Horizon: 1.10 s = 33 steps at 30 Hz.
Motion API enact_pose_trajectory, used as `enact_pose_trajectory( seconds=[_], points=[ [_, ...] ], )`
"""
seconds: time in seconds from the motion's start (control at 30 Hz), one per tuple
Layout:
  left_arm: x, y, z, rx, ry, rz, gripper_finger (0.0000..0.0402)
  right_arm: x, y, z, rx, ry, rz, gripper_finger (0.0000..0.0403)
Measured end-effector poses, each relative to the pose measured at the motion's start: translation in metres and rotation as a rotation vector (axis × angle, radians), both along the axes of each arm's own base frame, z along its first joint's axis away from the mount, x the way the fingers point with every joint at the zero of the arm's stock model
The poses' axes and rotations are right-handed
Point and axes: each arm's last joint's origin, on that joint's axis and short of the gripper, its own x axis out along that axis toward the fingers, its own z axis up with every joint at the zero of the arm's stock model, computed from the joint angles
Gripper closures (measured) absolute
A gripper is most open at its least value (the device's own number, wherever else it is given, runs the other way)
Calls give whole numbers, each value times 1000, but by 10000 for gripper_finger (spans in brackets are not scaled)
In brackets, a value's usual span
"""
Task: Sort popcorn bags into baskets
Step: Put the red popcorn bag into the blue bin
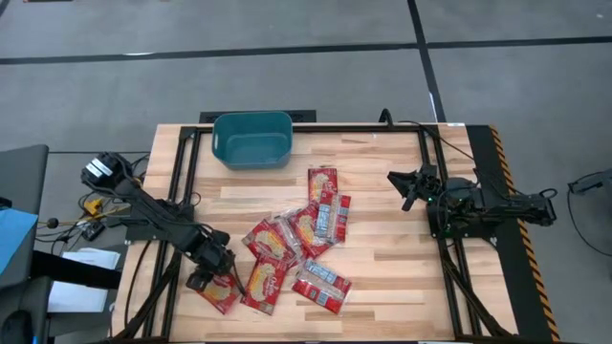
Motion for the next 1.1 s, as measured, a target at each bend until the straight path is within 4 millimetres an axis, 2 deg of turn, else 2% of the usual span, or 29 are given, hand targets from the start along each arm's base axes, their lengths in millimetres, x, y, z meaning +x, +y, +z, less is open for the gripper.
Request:
enact_pose_trajectory(
  seconds=[0.1,0.37,0.43,0.57,0.87,1.1],
  points=[
    [1,0,-1,13,-4,4,227,0,0,0,0,1,0,295],
    [2,2,-1,39,-27,45,369,0,0,-1,0,3,0,295],
    [3,3,-1,36,-22,84,389,0,0,-1,0,3,0,295],
    [9,8,3,38,5,134,391,0,0,-1,0,4,0,295],
    [19,31,27,171,62,200,401,0,0,-1,0,5,0,295],
    [37,41,48,150,23,201,401,0,0,-1,0,4,0,295]
  ],
)
